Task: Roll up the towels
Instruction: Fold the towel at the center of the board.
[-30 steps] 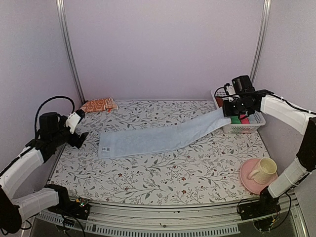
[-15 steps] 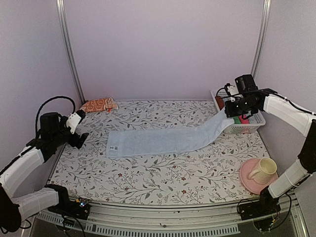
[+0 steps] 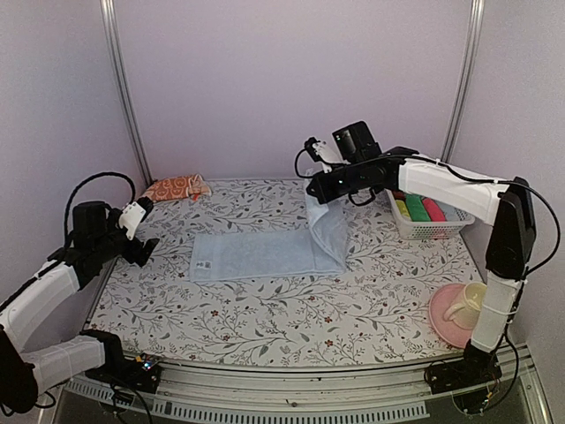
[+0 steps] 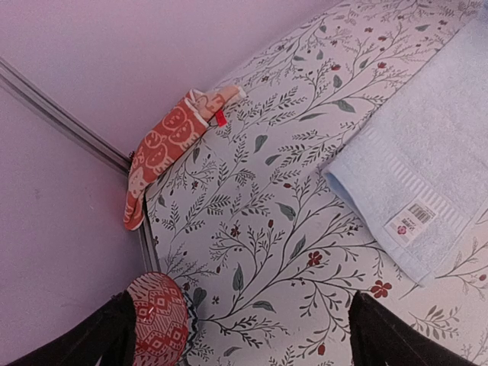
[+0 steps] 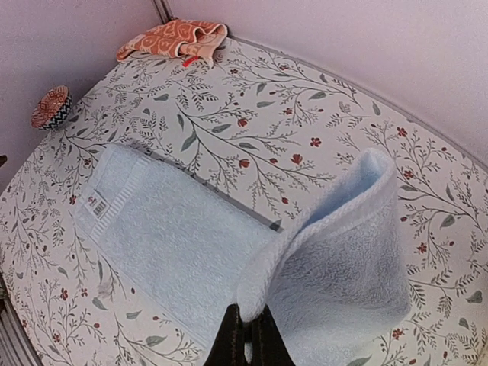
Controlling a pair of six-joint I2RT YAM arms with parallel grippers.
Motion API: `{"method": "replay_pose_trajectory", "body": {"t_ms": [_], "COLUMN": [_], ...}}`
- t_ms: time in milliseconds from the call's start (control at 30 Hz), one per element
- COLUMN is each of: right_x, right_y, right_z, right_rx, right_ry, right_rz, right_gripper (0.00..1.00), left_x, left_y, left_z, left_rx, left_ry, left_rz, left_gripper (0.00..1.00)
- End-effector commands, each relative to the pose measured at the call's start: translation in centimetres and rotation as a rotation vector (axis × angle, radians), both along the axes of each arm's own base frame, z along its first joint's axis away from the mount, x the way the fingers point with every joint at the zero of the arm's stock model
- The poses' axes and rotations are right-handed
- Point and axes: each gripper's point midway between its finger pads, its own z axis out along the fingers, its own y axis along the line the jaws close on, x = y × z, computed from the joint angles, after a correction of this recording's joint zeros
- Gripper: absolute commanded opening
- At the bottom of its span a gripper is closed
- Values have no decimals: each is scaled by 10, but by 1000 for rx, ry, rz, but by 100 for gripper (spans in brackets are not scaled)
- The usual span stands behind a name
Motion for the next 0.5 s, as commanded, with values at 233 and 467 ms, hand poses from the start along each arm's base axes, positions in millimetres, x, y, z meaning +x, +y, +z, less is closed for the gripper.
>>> {"method": "replay_pose_trajectory", "body": {"t_ms": [233,467], "right_x": [-5,-11], "right_y": [125,160], "right_z": [3,-11], "right_rx": [136,173], "right_ry": [-11,-7], "right_rz": [199,249], "right_gripper": [2,2], "left_x": [3,3], "left_y": [4,4], "left_z": [9,9], "left_rx": [-11,-11], "left_ry": [-32,-32], "left_rz": [17,17], "left_gripper": [97,97]}}
